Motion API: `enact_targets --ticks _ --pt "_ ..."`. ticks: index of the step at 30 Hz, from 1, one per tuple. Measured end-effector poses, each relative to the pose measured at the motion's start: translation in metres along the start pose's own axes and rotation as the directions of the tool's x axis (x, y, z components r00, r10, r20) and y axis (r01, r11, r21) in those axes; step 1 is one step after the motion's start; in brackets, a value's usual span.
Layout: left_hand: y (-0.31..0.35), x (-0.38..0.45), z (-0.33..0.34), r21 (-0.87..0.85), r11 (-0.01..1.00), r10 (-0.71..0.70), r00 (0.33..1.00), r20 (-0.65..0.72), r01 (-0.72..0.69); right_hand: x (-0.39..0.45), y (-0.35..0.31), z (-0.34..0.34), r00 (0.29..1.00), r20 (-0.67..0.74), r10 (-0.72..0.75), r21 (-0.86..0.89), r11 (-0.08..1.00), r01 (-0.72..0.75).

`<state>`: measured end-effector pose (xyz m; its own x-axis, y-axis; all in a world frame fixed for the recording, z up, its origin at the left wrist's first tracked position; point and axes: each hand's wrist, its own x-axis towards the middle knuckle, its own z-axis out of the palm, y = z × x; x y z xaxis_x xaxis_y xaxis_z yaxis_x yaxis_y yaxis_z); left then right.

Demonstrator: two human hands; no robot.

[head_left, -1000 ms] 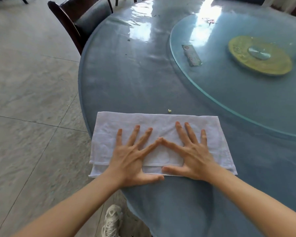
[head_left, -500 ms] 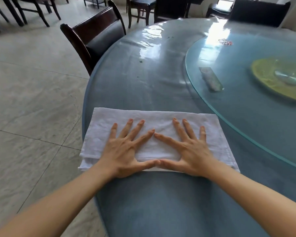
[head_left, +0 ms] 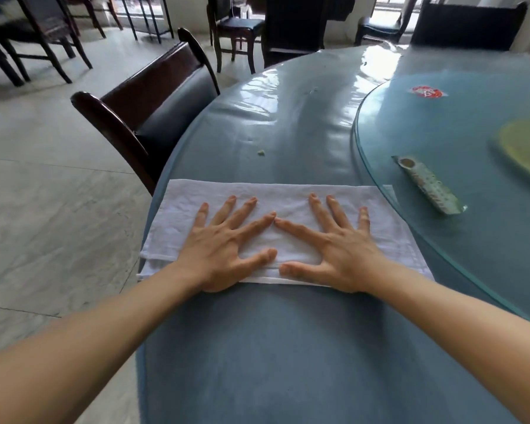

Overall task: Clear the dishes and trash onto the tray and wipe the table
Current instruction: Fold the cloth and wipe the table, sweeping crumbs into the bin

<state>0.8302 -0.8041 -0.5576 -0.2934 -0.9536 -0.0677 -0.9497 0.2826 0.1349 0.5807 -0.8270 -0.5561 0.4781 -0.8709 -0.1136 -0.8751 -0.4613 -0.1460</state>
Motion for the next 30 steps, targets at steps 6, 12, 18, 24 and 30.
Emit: enact_targets --ticks 6,12,18,24,30 --pt "-0.020 0.021 -0.007 0.028 0.997 0.071 0.997 0.025 -0.072 0.023 0.002 -0.004 1.000 0.002 -0.016 -0.037 0.999 0.016" --pt "-0.030 0.019 -0.001 0.020 0.983 0.182 0.983 -0.030 -0.182 0.021 0.004 -0.004 0.999 0.006 -0.045 -0.053 0.998 0.046" --pt "-0.038 0.033 -0.003 0.009 0.979 0.204 0.979 -0.017 -0.203 0.034 0.003 -0.007 0.999 -0.003 -0.034 -0.077 0.996 0.034" --pt "-0.054 0.070 -0.012 -0.023 0.985 0.173 0.985 -0.001 -0.173 0.069 0.012 -0.015 1.000 -0.001 0.013 -0.061 0.998 -0.013" --pt "-0.074 0.115 -0.019 -0.050 0.987 0.152 0.988 0.003 -0.152 0.114 0.027 -0.020 0.999 -0.028 0.041 -0.042 0.998 -0.042"
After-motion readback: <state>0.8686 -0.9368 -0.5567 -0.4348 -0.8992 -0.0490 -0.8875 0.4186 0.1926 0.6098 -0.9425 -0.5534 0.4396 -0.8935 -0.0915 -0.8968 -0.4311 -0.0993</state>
